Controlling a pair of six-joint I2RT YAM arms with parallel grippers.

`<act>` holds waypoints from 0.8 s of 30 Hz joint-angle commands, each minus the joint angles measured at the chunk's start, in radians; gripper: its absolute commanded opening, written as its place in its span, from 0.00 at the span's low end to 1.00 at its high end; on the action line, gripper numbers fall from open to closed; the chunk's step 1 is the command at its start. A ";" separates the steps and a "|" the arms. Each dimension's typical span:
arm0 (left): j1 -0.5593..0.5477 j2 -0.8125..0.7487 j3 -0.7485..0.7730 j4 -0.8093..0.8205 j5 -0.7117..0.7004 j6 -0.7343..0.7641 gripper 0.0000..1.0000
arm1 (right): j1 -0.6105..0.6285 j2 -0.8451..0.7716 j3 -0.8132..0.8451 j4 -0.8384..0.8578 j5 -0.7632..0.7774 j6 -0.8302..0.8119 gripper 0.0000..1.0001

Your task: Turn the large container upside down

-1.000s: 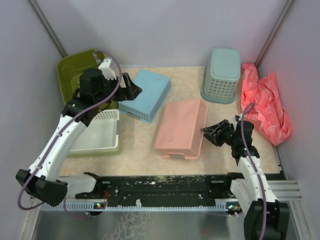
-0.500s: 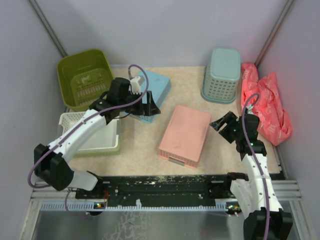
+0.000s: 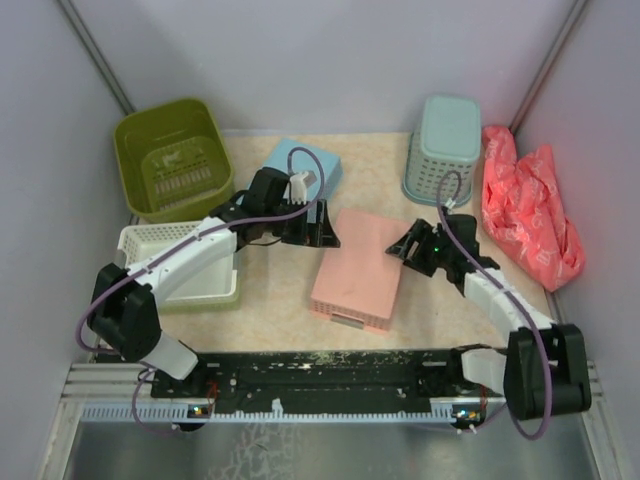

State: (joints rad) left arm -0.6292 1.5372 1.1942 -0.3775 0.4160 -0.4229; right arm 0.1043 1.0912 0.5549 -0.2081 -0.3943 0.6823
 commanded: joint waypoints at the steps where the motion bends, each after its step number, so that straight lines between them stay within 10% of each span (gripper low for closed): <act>1: 0.014 -0.037 0.029 0.055 -0.008 -0.015 0.99 | 0.047 0.160 0.047 0.422 0.014 0.064 0.67; 9: 0.014 -0.057 0.035 -0.031 -0.016 0.014 0.99 | 0.048 0.416 0.359 0.388 0.027 0.085 0.64; 17: 0.014 -0.133 -0.039 -0.033 -0.033 0.053 0.99 | 0.080 0.022 0.211 0.013 0.096 -0.121 0.65; 24: 0.011 -0.151 -0.152 -0.088 0.023 0.078 0.99 | 0.344 -0.331 0.109 -0.401 0.304 -0.094 0.66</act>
State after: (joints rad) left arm -0.6193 1.4117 1.1191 -0.4114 0.4057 -0.3763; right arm 0.3389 0.8848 0.7067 -0.3492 -0.2169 0.5816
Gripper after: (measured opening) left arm 0.996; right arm 0.655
